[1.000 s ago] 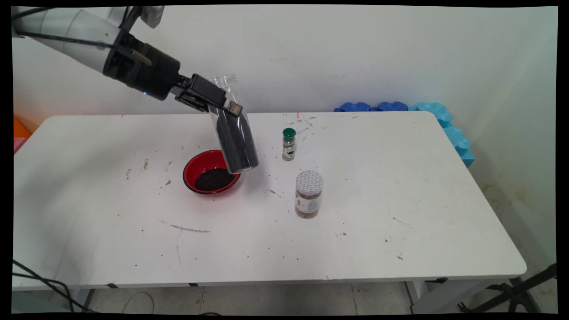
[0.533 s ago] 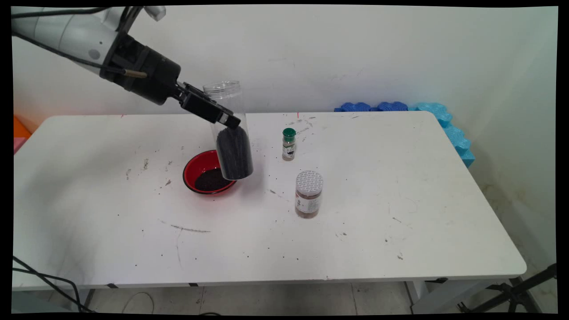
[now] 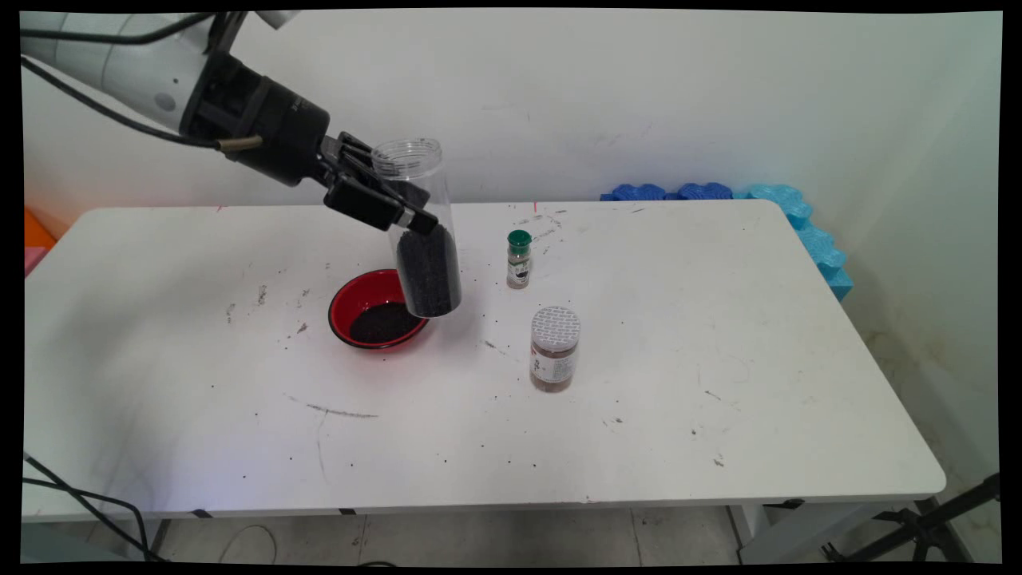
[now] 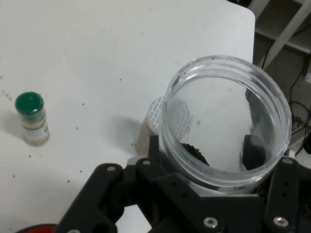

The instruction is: Pour the black seasoning powder in the red bowl, then place the picked object on the table

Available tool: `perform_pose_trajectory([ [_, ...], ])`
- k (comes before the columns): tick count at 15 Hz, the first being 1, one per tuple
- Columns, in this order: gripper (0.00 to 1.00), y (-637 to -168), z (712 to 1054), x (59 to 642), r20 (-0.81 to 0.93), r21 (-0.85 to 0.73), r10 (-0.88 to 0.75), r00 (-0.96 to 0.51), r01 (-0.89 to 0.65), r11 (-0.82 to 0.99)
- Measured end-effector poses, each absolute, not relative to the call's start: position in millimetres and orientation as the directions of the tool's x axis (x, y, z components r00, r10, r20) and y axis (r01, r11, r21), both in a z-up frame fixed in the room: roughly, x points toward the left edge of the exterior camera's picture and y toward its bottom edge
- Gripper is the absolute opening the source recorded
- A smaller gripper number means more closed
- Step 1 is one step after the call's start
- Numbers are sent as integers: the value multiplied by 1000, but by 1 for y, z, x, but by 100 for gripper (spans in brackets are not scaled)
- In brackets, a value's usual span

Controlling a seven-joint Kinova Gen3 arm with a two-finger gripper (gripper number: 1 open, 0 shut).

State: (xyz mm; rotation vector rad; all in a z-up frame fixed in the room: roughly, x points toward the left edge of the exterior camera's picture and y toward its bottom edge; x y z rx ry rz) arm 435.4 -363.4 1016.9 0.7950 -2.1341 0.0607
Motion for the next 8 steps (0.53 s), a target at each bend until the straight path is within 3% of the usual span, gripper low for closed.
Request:
perform_pose_trajectory([
  [8, 0, -355, 1021, 425, 764, 171, -444, -468, -517, 839],
])
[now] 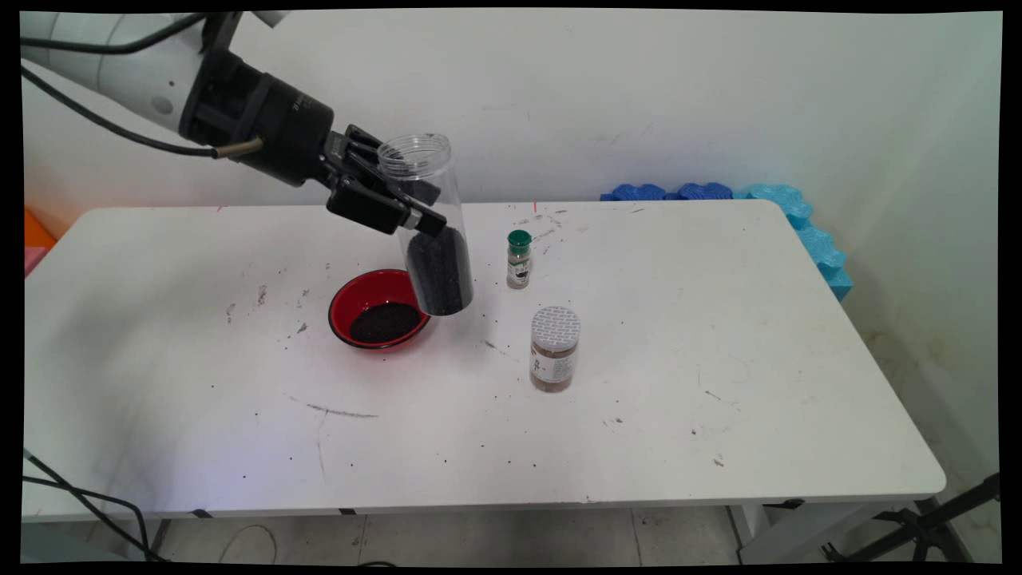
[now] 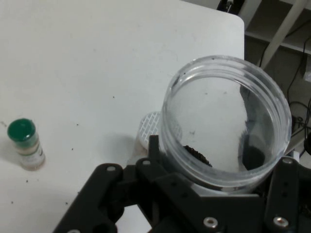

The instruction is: Place the picked object on the table

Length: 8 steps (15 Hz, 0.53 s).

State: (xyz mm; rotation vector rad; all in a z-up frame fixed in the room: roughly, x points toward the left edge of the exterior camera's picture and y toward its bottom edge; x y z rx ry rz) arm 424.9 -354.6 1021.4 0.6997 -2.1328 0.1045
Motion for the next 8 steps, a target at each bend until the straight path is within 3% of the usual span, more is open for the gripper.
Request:
perform_pose_trajectory([
  [8, 0, -346, 1004, 426, 782, 128, -402, -477, -507, 852],
])
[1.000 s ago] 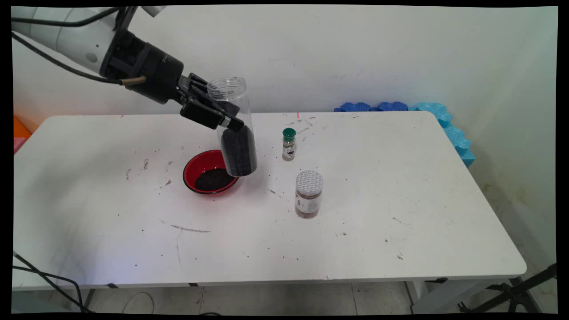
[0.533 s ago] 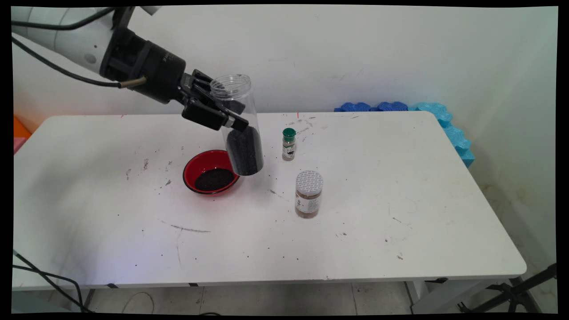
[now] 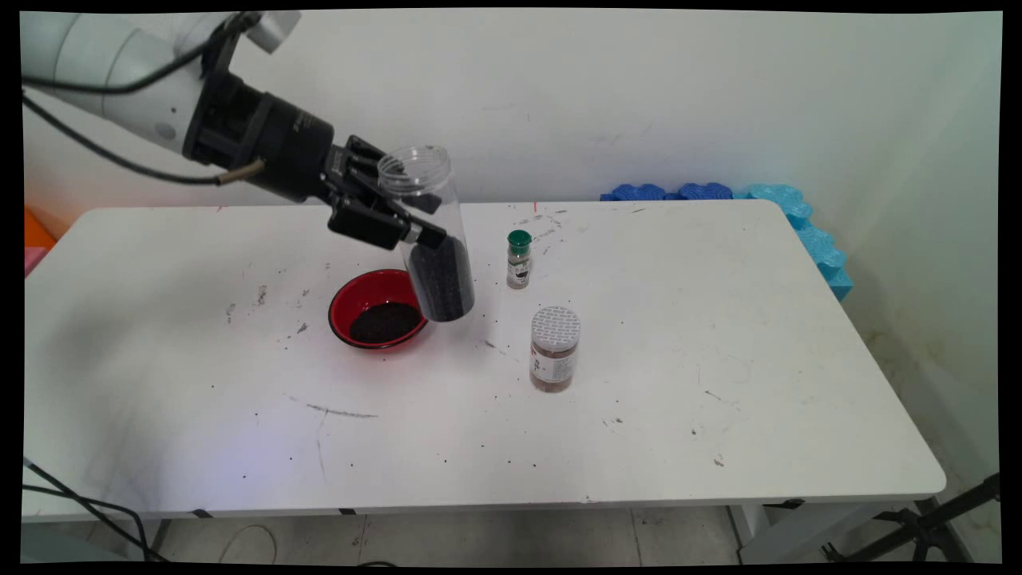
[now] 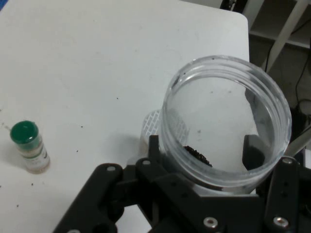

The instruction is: Place the picked object on the table

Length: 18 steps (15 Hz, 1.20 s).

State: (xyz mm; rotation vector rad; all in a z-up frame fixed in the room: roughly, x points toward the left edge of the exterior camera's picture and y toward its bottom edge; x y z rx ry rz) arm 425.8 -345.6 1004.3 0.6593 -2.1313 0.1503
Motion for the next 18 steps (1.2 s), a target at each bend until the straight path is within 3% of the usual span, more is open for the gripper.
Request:
perform_pose_trajectory([
  [18, 0, -301, 890, 436, 778, 74, -341, -528, -461, 884],
])
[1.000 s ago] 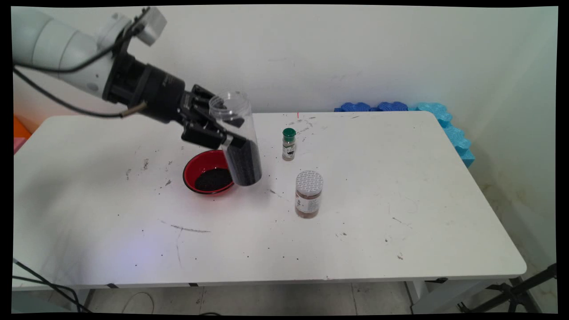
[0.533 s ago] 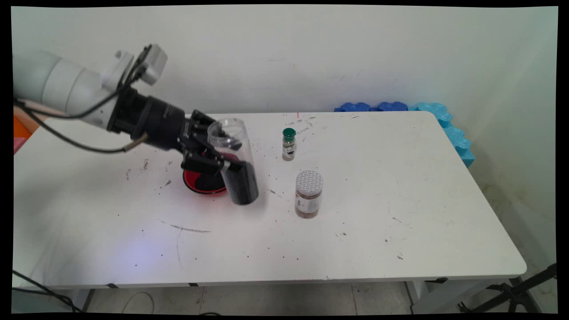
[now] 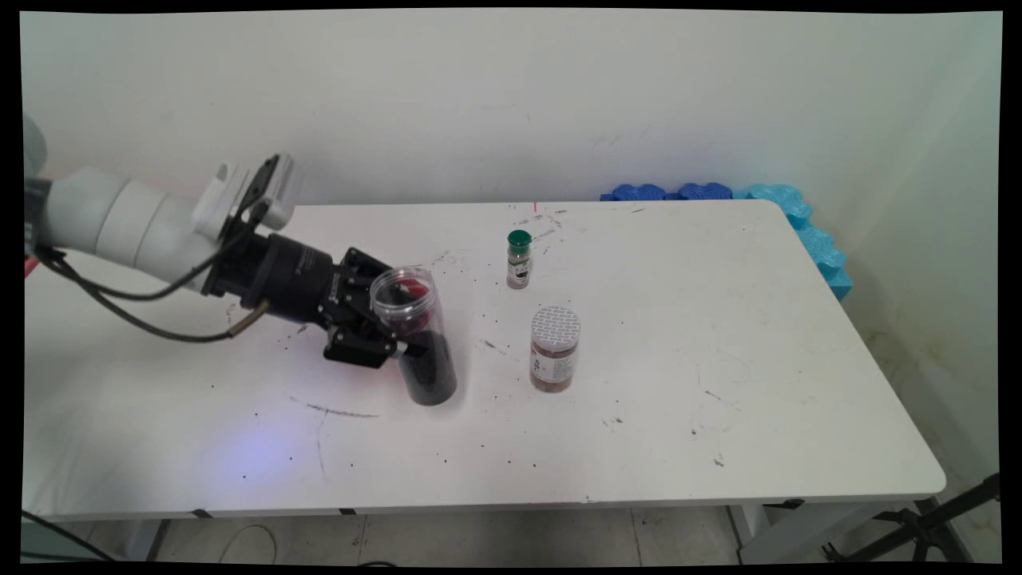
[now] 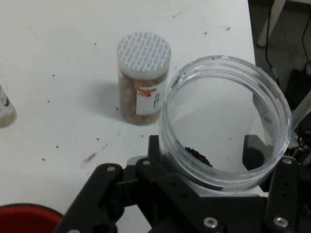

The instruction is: Place the picked object on the table

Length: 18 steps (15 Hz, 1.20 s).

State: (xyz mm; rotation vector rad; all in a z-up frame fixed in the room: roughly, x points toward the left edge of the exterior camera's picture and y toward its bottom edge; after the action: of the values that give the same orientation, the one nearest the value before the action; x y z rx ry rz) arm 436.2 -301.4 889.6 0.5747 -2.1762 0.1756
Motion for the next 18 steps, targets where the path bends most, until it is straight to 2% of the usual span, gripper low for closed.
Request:
perform_pose_trajectory([
  [18, 0, -274, 841, 444, 760, 35, -323, -564, -460, 887],
])
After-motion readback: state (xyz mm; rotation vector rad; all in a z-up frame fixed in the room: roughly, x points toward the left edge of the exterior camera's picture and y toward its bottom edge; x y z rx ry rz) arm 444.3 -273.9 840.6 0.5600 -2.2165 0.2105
